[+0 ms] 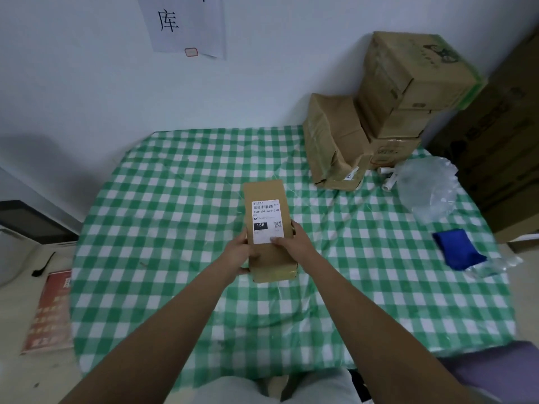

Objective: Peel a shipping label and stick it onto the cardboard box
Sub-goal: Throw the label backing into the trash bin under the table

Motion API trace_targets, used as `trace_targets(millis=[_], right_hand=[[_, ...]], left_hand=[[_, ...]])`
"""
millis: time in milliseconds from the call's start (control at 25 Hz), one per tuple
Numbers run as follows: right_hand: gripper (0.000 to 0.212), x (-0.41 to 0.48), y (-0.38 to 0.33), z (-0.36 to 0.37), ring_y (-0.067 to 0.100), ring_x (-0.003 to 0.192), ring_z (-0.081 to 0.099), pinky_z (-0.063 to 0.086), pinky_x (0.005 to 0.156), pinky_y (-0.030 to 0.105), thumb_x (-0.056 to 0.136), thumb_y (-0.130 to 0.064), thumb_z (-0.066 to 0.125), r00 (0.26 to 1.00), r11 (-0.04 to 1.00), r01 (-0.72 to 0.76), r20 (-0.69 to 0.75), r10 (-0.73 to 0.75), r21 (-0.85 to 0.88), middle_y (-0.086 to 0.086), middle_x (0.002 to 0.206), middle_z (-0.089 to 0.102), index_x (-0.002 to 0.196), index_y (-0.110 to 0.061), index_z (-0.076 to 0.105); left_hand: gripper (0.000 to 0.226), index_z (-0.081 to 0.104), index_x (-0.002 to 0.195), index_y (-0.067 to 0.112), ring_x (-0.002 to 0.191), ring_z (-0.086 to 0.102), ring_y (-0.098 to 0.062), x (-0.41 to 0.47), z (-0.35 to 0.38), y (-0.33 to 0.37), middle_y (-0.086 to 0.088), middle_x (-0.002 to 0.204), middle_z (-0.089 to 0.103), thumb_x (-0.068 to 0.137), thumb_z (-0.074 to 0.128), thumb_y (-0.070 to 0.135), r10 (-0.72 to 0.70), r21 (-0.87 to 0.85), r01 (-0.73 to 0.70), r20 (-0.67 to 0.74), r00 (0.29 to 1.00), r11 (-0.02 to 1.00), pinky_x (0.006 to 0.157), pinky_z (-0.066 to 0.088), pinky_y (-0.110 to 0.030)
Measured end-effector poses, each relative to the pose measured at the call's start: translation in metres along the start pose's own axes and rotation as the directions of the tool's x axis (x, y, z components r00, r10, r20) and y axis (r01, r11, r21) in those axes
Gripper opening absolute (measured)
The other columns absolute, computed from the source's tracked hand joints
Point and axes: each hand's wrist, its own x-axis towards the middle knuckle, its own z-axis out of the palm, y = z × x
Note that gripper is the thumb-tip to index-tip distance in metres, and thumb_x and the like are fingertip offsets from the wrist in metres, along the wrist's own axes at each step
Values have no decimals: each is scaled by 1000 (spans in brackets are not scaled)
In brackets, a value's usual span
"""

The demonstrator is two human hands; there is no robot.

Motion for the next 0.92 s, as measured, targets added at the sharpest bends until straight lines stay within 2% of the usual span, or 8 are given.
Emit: trace_targets(millis=[200, 320, 440, 520, 600, 720, 840, 920], right_hand=[[80, -4, 17, -5, 24, 123, 49, 43, 98, 36, 80, -6, 70, 997, 998, -65, 37, 65, -25, 2, 139, 50, 148, -24, 31], [82, -3, 15, -4, 27, 126, 48, 43, 101, 38, 81, -10, 73, 997, 995, -66, 25, 68, -78, 0, 135, 50, 149, -21, 29], [78, -5, 12, -5, 30, 123, 52, 46, 101, 46, 80, -19, 75, 994, 982, -107, 11, 110, -153, 8, 139, 52, 146, -18, 34], [66, -10, 7, -7, 32, 120, 54, 51, 90, 46, 83, -26, 72, 986, 965, -162, 12, 168, -209, 10, 135, 54, 140, -14, 40], [61, -14, 3, -10, 33, 116, 56, 52, 77, 45, 85, -35, 68, 970, 929, -217, 37, 239, -301, 11, 132, 55, 136, -11, 43], [53, -15, -7, -12, 30, 110, 61, 51, 74, 37, 87, -35, 65, 973, 873, -192, 30, 229, -447, 14, 126, 60, 129, -4, 52], [43, -15, -25, -15, 26, 100, 63, 51, 68, 32, 89, -26, 61, 981, 851, -151, 31, 193, -503, 15, 123, 63, 124, -2, 55], [43, -17, -37, -17, 26, 96, 62, 50, 71, 35, 89, -25, 62, 981, 862, -139, 49, 186, -487, 15, 122, 63, 125, -2, 54]], left_hand=[[80, 44, 141, 38, 124, 51, -26, 4, -3, -11, 7, 129, 53, 84, 43, -16, -33, 52, 34, -6, 999, 998, 101, 47, -53], [72, 50, 138, 36, 124, 50, -24, 11, -4, -10, 4, 131, 56, 85, 46, -13, -72, 12, 73, -43, 996, 997, 97, 49, -50], [63, 54, 136, 32, 125, 49, -23, 17, -6, -7, 0, 136, 57, 85, 55, -5, -83, 6, 84, -80, 993, 996, 88, 52, -44], [55, 57, 133, 26, 118, 52, -20, 14, -6, -1, -2, 129, 60, 86, 55, -2, -72, 14, 74, -102, 992, 997, 87, 52, -42], [39, 64, 121, 22, 107, 56, -18, 13, -5, 6, -3, 114, 64, 89, 53, 2, -77, 39, 83, -140, 987, 996, 92, 53, -44], [16, 66, 99, 15, 102, 58, -19, 9, -6, 17, -4, 105, 64, 91, 54, 10, -91, 81, 103, -146, 985, 991, 92, 52, -43], [23, 64, 111, 7, 103, 56, -21, 9, -9, 31, -7, 112, 63, 89, 56, 8, -67, 137, 88, -155, 986, 987, 81, 52, -40], [25, 64, 112, 4, 106, 58, -23, 7, -12, 44, -9, 116, 64, 88, 58, 9, -44, 137, 74, -208, 977, 988, 80, 54, -40]])
